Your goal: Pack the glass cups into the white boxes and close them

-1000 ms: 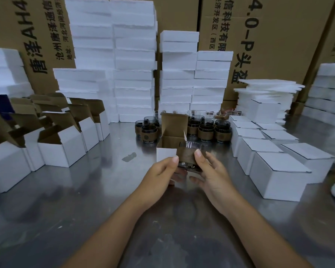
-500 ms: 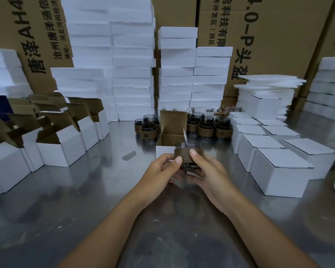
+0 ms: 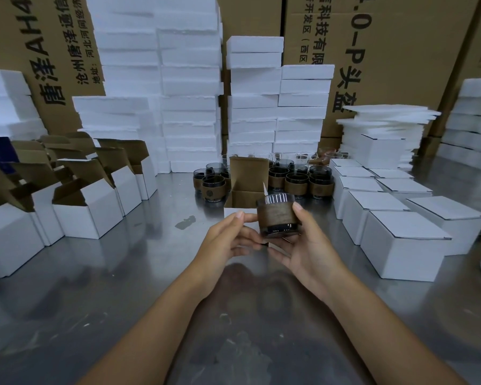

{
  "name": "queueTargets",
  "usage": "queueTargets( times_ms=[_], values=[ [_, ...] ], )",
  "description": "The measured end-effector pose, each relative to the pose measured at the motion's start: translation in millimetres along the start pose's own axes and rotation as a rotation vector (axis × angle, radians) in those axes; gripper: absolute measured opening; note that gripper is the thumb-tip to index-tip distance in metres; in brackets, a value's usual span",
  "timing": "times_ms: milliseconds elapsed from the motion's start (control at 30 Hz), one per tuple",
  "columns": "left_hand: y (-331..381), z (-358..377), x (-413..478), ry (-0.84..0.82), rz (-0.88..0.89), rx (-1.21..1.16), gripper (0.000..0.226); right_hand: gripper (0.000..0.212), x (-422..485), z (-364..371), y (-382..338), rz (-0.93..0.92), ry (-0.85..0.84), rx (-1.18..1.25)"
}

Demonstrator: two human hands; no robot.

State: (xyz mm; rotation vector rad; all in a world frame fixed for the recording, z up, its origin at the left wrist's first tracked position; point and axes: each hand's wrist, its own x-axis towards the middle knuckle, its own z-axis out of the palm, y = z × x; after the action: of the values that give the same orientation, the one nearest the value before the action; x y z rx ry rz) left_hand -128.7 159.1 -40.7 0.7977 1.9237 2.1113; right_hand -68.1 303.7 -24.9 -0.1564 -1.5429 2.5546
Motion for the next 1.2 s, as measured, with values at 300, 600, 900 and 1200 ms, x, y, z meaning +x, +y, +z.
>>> queueTargets(
  times_ms=[300,600,900,1200],
  values=[
    [-2,-1,1,-0.027,-0.025,0.005,0.043,0.045,0,-2,1,-0.04,-0.016,-0.028],
    [1,3,0,-0.118,-0.095,-0.063,0.056,0.034,2,-2,14,-0.512,0.177,-0.473],
    [1,3,-1,-0.151,-0.154,-0.119,0.055,0.065,5,-4,25,-0.676,0.181,-0.704],
    [2,3,-2,-0.149,-0.181,-0.114,0.039,0.067,5,-3,25,-0.789,0.187,-0.798]
  ],
)
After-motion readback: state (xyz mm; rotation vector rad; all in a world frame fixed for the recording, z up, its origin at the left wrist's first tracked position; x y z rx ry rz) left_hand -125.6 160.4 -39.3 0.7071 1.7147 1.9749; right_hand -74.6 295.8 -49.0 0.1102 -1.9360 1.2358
